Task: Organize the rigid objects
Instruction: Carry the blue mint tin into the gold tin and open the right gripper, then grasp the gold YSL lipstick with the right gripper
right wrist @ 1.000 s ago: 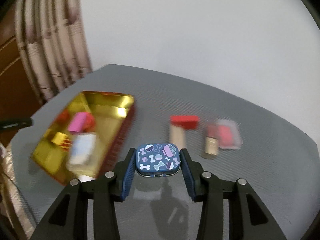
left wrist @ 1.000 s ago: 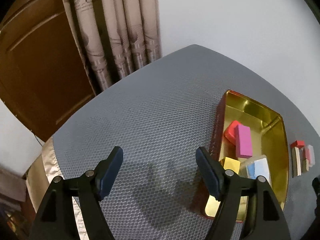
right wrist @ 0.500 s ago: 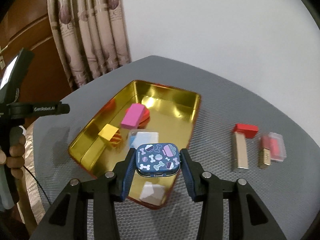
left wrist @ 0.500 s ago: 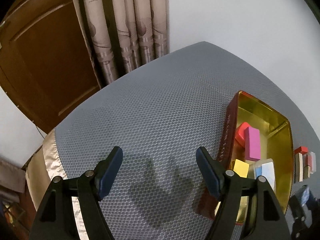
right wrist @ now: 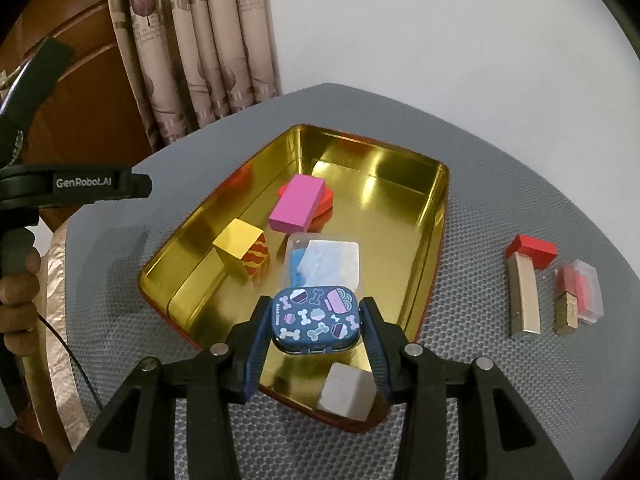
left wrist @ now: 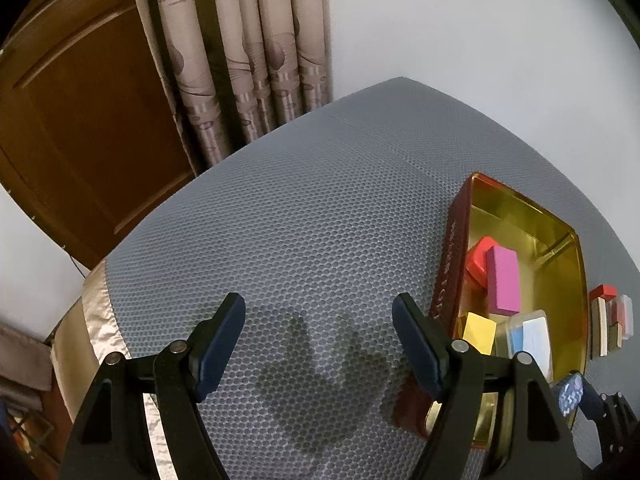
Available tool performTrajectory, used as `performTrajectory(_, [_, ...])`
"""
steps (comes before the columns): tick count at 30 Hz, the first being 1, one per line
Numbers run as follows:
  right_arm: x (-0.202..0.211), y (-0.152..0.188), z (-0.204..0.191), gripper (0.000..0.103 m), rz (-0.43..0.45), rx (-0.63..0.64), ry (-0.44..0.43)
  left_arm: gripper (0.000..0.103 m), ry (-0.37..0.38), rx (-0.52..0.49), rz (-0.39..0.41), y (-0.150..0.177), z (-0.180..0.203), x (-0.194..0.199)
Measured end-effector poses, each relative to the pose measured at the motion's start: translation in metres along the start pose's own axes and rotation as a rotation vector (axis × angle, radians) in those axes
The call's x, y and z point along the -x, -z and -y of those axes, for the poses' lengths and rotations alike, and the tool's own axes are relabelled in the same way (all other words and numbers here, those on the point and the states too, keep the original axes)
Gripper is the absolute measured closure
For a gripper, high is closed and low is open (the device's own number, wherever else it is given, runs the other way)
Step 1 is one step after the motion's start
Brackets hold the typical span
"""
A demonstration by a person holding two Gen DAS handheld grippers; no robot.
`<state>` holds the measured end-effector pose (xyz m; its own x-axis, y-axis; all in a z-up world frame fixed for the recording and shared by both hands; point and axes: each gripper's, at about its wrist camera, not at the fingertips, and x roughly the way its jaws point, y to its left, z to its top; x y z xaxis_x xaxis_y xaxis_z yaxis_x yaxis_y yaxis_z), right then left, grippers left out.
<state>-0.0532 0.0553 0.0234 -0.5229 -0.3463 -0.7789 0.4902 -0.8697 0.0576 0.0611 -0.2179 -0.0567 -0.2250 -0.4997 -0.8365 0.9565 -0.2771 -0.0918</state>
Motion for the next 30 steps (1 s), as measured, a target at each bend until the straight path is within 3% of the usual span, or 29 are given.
performTrajectory(20, [-0.002,-0.01,0.002,0.052,0.011,-0.035,0.019,0.029,0.0,-0.025,-0.007,0.001,0.008,-0.001])
performTrajectory(30, [0.02,-0.009,0.045,0.052,0.056,-0.136,0.083,0.029,-0.015,-0.036,0.0,0.003,0.013,-0.002])
